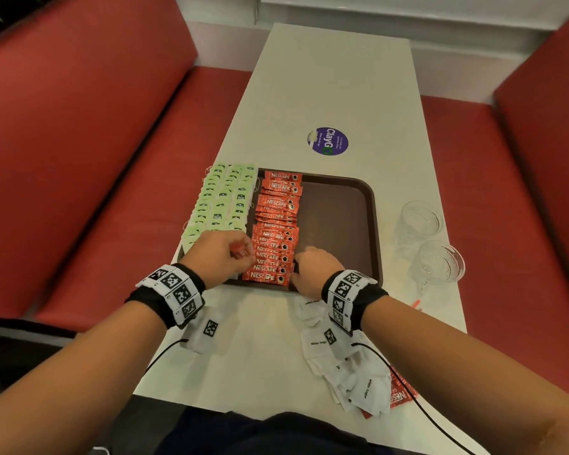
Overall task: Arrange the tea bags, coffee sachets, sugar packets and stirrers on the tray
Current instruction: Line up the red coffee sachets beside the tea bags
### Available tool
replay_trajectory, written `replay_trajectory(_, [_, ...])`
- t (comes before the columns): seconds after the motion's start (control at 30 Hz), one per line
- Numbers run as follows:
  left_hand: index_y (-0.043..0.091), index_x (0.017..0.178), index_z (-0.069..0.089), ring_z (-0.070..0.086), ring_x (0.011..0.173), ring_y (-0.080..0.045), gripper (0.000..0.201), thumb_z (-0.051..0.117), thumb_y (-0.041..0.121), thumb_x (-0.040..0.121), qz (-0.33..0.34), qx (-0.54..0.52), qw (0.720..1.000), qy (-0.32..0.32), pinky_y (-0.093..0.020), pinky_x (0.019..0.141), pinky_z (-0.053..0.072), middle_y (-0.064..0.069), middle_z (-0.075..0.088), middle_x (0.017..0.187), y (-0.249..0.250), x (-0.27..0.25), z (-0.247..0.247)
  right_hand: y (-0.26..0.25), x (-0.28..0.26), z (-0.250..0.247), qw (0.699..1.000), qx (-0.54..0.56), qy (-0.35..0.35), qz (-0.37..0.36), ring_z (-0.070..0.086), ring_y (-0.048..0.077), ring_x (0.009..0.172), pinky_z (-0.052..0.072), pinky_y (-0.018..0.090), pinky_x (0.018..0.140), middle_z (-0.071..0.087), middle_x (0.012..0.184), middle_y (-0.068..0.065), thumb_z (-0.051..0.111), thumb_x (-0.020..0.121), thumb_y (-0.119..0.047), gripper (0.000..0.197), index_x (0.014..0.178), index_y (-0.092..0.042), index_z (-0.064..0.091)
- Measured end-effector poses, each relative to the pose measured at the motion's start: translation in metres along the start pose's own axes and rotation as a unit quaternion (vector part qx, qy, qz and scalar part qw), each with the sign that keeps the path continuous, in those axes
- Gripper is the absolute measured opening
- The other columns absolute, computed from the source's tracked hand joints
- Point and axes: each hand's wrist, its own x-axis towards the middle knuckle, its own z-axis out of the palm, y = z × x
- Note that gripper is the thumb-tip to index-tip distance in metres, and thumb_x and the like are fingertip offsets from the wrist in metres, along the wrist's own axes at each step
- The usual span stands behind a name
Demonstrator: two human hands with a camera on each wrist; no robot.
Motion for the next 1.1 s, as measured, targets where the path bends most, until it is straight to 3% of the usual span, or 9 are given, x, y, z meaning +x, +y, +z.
replay_trajectory(0.13, [0.029,0.081,0.072,0.066,0.076,-0.006,0.017,0.086,0.021,0.075,-0.001,-0.038,0.998,-0.042,-0.02,0.074,0.055,0.009,0.071,0.08,0.001,0.004,0.018,0.004,-0.003,-0.003,1.0,-0.004,0.001,0.003,0.061,0.024,0.091,0.056,0.037,0.081,0.056,0.106,0.004,0.058,0.094,-0.044,0.032,0.111,-0.017,0.064])
replay_trajectory(0.3, [0.028,0.083,0.067,0.058,0.061,0.003,0.021,0.086,0.02,0.075,-0.018,-0.056,0.998,-0.033,-0.014,0.062,0.048,0.008,0.071,0.079,0.002,0.011,0.04,0.011,-0.004,-0.005,1.0,-0.014,-0.007,0.004,0.061,0.025,0.097,0.056,0.042,0.087,0.059,0.111,0.006,0.062,0.091,-0.042,0.036,0.114,-0.015,0.063])
replay_trajectory(0.43, [0.026,0.078,0.071,0.062,0.073,0.0,0.011,0.081,0.02,0.078,0.004,0.01,0.999,-0.041,-0.022,0.074,0.052,0.015,0.068,0.077,-0.001,0.013,0.046,0.013,-0.003,-0.005,1.0,-0.019,-0.01,0.003,0.062,0.024,0.094,0.057,0.041,0.085,0.061,0.108,0.004,0.06,0.093,-0.042,0.032,0.112,-0.017,0.064])
replay_trajectory(0.5, [0.03,0.08,0.073,0.055,0.075,-0.002,0.008,0.08,0.027,0.079,0.014,0.089,0.995,-0.032,-0.023,0.075,0.046,0.018,0.06,0.076,-0.004,0.014,0.044,0.012,-0.002,-0.004,1.0,-0.022,-0.017,0.004,0.062,0.023,0.092,0.057,0.04,0.083,0.062,0.105,0.003,0.058,0.094,-0.042,0.03,0.11,-0.017,0.065])
replay_trajectory(0.6, [0.039,0.084,0.072,0.044,0.087,-0.01,0.006,0.077,0.039,0.081,0.036,0.2,0.978,-0.038,-0.034,0.084,0.039,0.021,0.057,0.082,-0.011,0.018,0.041,0.012,0.003,-0.006,1.0,-0.019,-0.024,0.001,0.064,0.024,0.09,0.058,0.04,0.084,0.065,0.104,0.004,0.054,0.096,-0.034,0.025,0.108,-0.016,0.065])
replay_trajectory(0.77, [0.033,0.087,0.073,0.051,0.086,-0.01,0.012,0.068,0.045,0.089,0.056,0.227,0.972,-0.03,-0.034,0.084,0.043,0.018,0.061,0.081,-0.007,0.033,0.033,0.018,0.024,-0.024,0.999,-0.01,-0.025,0.041,0.065,0.027,0.093,0.058,0.039,0.087,0.068,0.107,0.008,0.049,0.095,-0.016,0.025,0.112,-0.012,0.068])
replay_trajectory(0.9, [0.031,0.099,0.073,0.06,0.085,-0.013,0.017,0.062,0.043,0.094,0.002,0.234,0.972,0.033,-0.04,0.09,0.053,0.012,0.069,0.086,-0.005,0.071,0.014,0.022,0.044,-0.039,0.998,0.019,0.019,0.062,0.065,0.024,0.089,0.055,0.034,0.079,0.07,0.102,0.008,0.048,0.1,-0.025,0.026,0.105,-0.01,0.069])
replay_trajectory(1.0, [0.033,0.106,0.071,0.056,0.104,-0.022,0.016,0.06,0.04,0.096,-0.017,0.292,0.956,0.026,-0.043,0.094,0.047,0.007,0.07,0.1,-0.005,0.101,0.005,0.019,0.057,-0.047,0.995,0.066,0.041,0.067,0.066,0.024,0.09,0.056,0.035,0.08,0.07,0.099,0.006,0.052,0.1,-0.032,0.027,0.104,-0.012,0.07])
replay_trajectory(1.1, [0.036,0.108,0.07,0.055,0.107,-0.025,0.017,0.06,0.041,0.096,-0.018,0.326,0.945,0.007,-0.043,0.093,0.045,0.004,0.069,0.108,-0.006,0.123,0.005,0.015,0.067,-0.048,0.993,0.077,0.045,0.079,0.067,0.024,0.089,0.057,0.035,0.08,0.071,0.096,0.005,0.058,0.098,-0.032,0.023,0.101,-0.013,0.07])
